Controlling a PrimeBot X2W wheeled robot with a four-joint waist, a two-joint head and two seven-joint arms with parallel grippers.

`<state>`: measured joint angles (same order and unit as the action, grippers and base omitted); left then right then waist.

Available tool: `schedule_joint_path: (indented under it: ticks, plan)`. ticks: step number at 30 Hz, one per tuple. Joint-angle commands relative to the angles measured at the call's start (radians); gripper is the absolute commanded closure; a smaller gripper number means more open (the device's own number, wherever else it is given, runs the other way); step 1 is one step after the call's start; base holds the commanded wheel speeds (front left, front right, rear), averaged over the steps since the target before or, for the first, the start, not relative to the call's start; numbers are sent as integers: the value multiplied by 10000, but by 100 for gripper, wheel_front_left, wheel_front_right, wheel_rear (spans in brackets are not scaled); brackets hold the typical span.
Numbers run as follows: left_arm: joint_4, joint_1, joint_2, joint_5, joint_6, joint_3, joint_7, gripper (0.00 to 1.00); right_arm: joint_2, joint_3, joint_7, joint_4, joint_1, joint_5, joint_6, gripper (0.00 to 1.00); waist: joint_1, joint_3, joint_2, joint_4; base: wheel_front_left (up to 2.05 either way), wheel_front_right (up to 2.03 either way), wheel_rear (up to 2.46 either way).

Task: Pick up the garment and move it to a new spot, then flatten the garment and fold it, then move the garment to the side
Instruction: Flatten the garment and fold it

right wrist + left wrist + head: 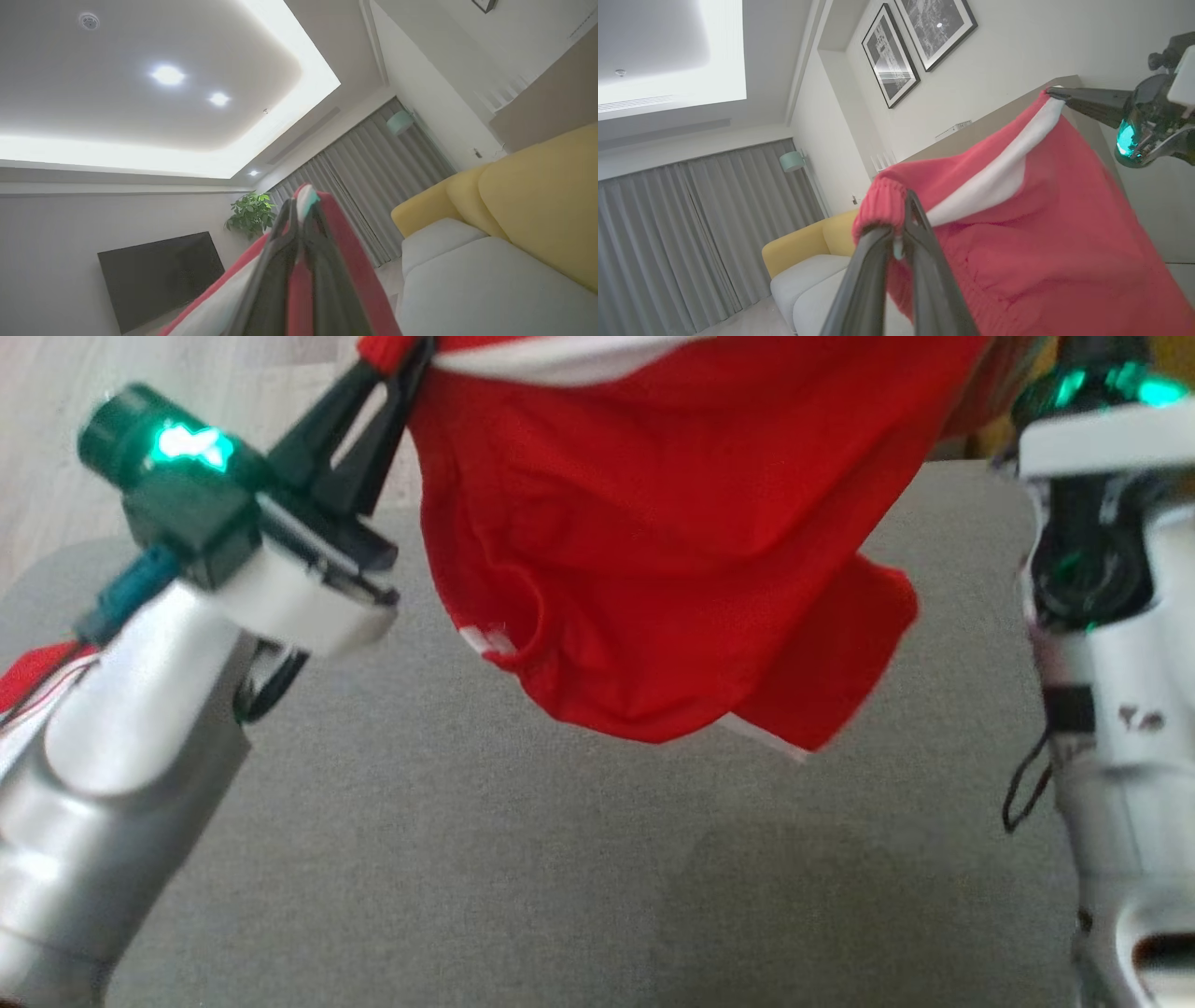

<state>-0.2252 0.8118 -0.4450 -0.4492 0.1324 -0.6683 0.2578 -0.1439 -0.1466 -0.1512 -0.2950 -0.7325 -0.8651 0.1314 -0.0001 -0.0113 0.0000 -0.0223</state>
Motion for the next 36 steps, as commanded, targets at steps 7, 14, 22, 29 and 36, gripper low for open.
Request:
schedule_joint_path:
  ticks: [7,14,22,29,36]
  plan:
    - [-1510,2037,157,-906,-17,-70,-42,100,346,263,126,-1414,-2325,1430,-7,100,1,1369,0,-258,0,0,0]
    - [-2331,3436,805,-138,-174,560,32,100,487,342,-897,-2537,-4273,2398,-7,100,1,2343,0,-447,0,0,0]
    - [-2839,2170,1561,11,-38,1347,38,100,614,-8,-1099,-3110,-3034,2067,-7,100,1,2379,0,-753,0,0,0]
    - [-3642,-1655,2303,-1219,-20,838,38,100,569,-186,-1104,-3328,1473,1496,-7,100,1,2418,0,-1021,0,0,0]
    - [-3909,-4097,2781,-1617,-19,423,39,100,715,292,-1104,-3175,3880,1311,-7,100,1,1878,0,-1120,0,0,0]
